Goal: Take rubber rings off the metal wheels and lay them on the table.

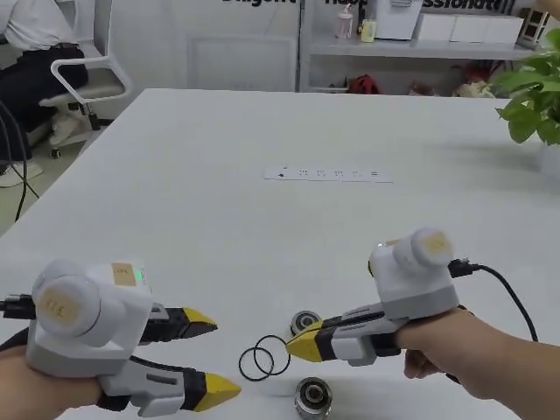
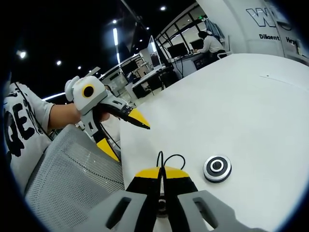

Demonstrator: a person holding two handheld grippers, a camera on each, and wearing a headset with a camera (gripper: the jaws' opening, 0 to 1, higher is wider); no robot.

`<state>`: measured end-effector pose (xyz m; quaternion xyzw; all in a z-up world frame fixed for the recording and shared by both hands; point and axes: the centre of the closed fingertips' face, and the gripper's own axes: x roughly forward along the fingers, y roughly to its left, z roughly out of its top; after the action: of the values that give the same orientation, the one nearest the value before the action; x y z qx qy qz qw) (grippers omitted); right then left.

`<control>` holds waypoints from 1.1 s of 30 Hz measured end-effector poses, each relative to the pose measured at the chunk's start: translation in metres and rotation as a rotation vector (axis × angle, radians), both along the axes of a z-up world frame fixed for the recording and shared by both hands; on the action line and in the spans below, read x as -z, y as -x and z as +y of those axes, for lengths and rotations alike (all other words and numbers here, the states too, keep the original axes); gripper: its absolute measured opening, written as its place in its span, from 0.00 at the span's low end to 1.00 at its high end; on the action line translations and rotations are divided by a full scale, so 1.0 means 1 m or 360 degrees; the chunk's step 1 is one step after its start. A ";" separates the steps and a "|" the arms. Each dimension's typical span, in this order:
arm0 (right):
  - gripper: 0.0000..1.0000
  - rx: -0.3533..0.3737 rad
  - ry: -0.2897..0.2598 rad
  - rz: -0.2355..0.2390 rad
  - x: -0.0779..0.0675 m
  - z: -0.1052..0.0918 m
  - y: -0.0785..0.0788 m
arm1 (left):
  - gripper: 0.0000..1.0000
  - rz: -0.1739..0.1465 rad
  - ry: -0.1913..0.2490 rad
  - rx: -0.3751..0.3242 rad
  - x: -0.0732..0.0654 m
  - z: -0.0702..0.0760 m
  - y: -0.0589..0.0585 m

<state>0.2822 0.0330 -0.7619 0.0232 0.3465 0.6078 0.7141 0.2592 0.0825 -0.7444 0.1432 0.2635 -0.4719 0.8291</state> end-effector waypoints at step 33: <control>0.00 -0.0161 0.0102 0.0052 0.023 0.017 0.034 | 0.49 0.0016 -0.0019 0.0002 0.004 0.001 0.008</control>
<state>0.2480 0.0503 -0.7845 -0.0075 0.3781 0.6314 0.6770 0.2514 0.0836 -0.7484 0.1459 0.2704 -0.4717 0.8265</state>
